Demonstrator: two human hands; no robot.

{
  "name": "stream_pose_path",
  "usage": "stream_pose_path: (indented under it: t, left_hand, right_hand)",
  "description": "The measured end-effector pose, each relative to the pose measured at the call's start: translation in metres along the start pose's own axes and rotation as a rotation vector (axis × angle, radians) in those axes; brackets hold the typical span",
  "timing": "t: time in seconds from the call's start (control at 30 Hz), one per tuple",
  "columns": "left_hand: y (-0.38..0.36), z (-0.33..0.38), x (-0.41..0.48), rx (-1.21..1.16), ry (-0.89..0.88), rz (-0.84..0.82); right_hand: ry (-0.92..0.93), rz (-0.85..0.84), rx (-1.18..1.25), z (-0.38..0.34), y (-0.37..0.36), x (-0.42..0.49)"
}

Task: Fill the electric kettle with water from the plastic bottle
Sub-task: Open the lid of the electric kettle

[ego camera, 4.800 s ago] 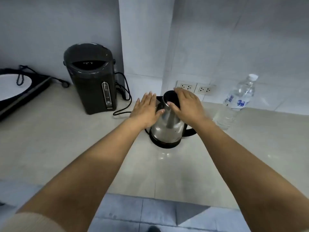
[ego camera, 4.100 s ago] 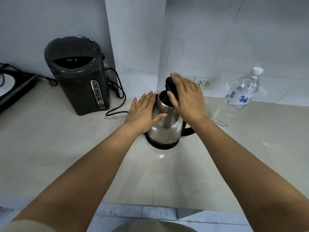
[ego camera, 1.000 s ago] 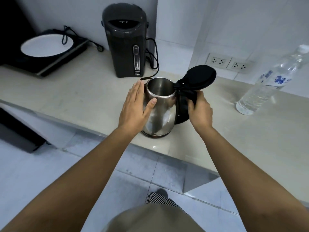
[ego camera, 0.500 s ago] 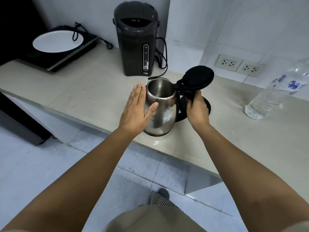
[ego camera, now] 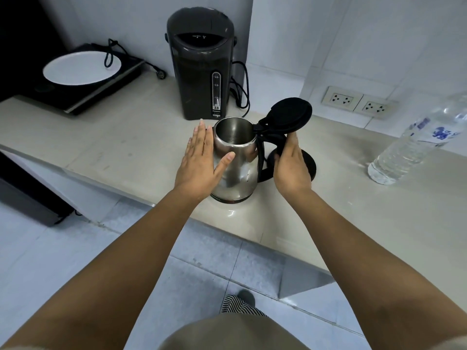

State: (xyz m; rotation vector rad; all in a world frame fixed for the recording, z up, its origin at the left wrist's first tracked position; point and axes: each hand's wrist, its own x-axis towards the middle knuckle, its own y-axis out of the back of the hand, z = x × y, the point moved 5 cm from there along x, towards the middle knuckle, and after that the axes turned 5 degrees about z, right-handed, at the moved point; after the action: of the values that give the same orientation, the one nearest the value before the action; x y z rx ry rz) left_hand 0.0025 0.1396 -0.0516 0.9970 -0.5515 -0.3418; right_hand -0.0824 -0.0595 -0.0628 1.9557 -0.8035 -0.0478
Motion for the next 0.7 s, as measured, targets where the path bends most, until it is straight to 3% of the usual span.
stream_pose_path:
  t: [0.27,0.7]
  left_hand:
    - [0.001,0.004,-0.004,0.019,0.006,0.007]
    - [0.007,0.006,-0.006,0.084,0.028,-0.009]
  right_hand:
    - [0.173,0.011,-0.231,-0.008,0.003,-0.03]
    - [0.172,-0.059,-0.377,-0.009,0.01,-0.038]
